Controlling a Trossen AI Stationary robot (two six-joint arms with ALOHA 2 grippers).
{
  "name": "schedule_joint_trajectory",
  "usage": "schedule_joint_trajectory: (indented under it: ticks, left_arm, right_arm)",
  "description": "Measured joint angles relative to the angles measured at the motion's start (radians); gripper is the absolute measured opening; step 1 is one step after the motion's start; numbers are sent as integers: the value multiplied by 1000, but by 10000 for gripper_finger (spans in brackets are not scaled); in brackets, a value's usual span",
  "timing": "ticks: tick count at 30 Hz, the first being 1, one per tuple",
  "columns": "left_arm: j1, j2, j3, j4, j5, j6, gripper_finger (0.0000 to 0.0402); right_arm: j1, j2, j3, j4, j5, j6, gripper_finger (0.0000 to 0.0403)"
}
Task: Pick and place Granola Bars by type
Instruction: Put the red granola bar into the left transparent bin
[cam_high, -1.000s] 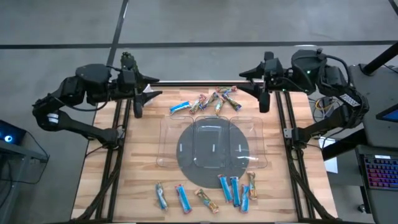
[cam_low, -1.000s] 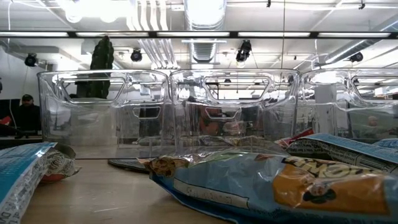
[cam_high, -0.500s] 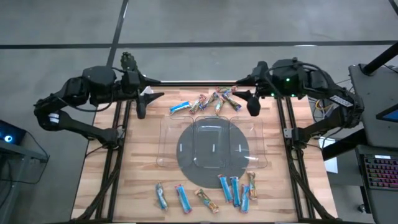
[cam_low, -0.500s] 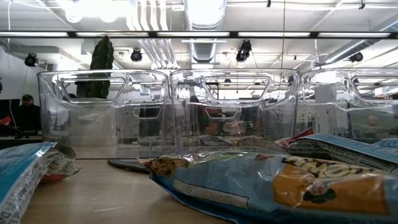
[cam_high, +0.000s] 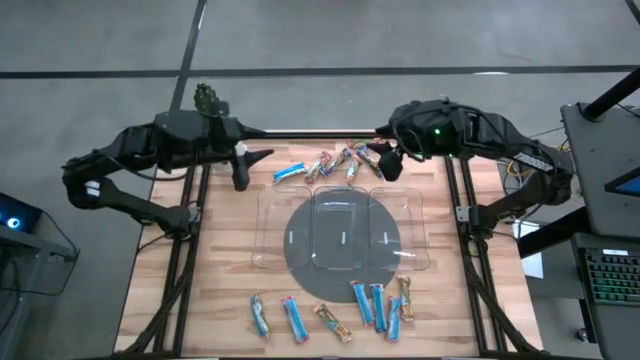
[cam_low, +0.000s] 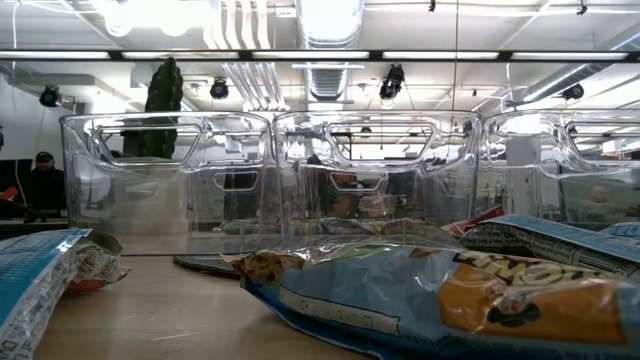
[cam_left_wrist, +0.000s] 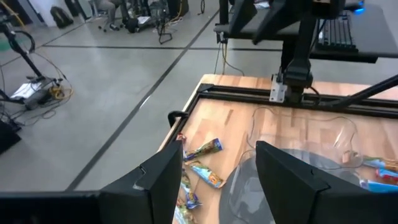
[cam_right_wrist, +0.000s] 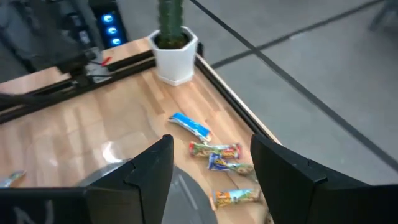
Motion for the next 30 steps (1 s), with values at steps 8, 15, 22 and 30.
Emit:
schedule_joint_trajectory:
  ticks: [8, 15, 22, 30]
  left_arm:
    - [0, 8, 0, -1, -13, -19, 186]
    - [0, -2, 0, -2, -17, -18, 186]
    - [0, -4, 0, -4, -17, -24, 186]
    - [0, -4, 0, -7, -17, -32, 186]
  right_arm:
    - [-125, 55, 135, -145, 1, 19, 203]
    - [-260, 118, 272, -339, -2, 1, 203]
    - [-356, 209, 330, -453, -149, -56, 203]
    - [-397, 324, 310, -466, -195, -182, 203]
